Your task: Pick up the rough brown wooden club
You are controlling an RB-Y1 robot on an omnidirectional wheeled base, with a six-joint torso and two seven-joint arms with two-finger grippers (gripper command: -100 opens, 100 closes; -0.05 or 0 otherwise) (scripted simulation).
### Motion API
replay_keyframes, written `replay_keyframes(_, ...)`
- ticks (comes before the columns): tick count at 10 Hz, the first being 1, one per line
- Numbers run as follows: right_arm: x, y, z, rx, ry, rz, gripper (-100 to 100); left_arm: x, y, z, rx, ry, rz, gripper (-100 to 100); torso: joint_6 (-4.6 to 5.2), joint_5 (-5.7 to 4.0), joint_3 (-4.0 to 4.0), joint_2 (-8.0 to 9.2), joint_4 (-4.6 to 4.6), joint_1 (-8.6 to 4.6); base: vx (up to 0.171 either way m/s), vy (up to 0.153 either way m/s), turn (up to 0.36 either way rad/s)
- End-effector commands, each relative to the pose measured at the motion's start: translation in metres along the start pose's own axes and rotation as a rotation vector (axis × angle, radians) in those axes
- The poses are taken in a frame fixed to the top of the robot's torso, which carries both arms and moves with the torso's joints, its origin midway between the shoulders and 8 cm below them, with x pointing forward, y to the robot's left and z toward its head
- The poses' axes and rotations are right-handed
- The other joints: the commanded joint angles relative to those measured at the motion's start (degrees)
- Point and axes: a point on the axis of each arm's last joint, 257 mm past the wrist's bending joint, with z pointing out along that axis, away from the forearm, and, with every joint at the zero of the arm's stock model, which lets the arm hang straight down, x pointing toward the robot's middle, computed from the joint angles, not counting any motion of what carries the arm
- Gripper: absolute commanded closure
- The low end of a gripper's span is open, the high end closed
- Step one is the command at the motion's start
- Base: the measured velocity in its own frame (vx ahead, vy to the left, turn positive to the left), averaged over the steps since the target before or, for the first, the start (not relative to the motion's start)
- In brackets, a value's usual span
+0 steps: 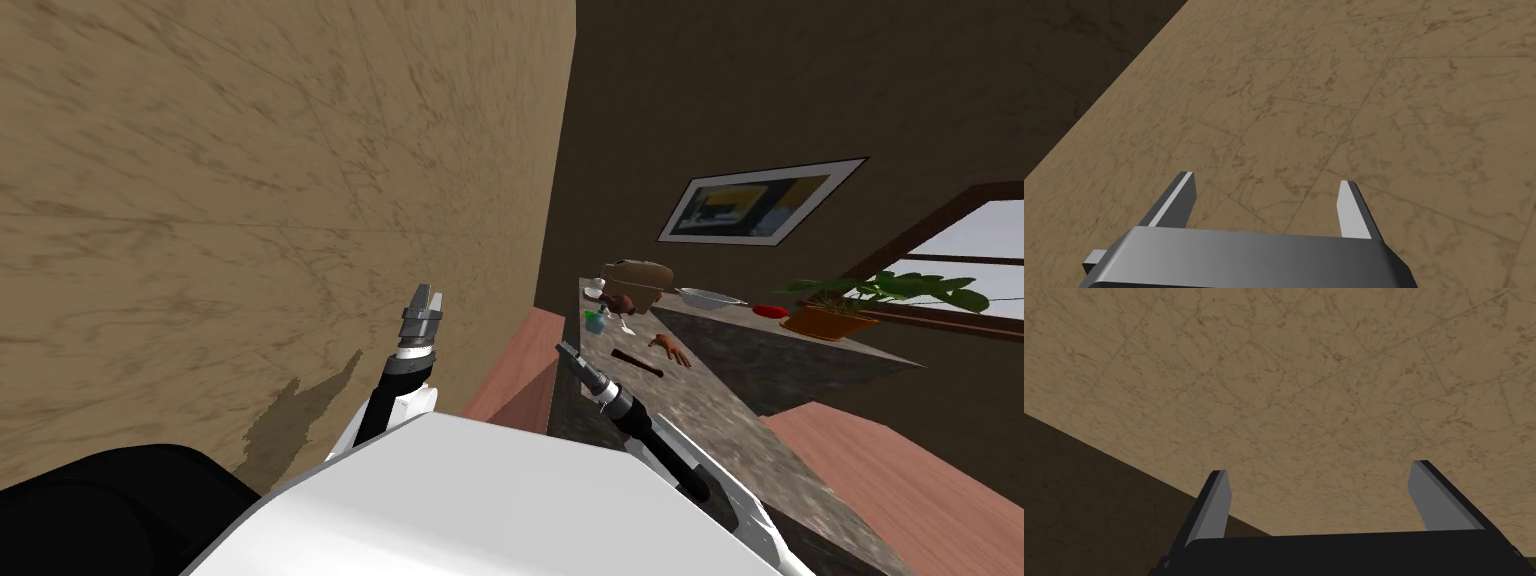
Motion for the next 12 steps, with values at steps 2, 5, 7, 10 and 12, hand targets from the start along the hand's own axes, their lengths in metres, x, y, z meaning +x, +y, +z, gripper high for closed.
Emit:
replay_keyframes(2, 0.022, -0.017, -0.015, 0.021, 0.109, -0.057, -100, 0.0, 0.0, 0.0, 0.0, 0.0, 0.0, 0, 0.04, 0.01, -0.11, -0.17, -0.05, -0.06, 0.148, 0.084, 0.212)
replay_keyframes(5, 0.035, -0.035, -0.034, 0.043, 0.218, -0.118, -100, 0.0, 0.0, 0.0, 0.0, 0.0, 0.0, 0, 0.04, -0.04, -0.09, -0.12, -0.04, -0.2, 0.091, 0.042, 0.082)
replay_keyframes(7, 0.046, -0.051, -0.051, 0.064, 0.298, -0.161, -100, 0.0, 0.0, 0.0, 0.0, 0.0, 0.0, 0, 0.05, -0.04, -0.01, 0.01, -0.01, -0.23, 0.068, 0.035, 0.114)
replay_keyframes(10, 0.064, -0.082, -0.088, 0.105, 0.438, -0.23, -100, 0.0, 0.0, 0.0, 0.0, 0.0, 0.0, 0, 0.08, -0.06, -0.01, 0.01, -0.01, -0.34, 0.082, 0.011, 0.115)
replay_keyframes(12, 0.069, -0.098, -0.112, 0.129, 0.518, -0.271, -100, 0.0, 0.0, 0.0, 0.0, 0.0, 0.0, 0, 0.09, -0.07, 0.0, 0.04, -0.01, -0.34, 0.065, 0.012, 0.097)
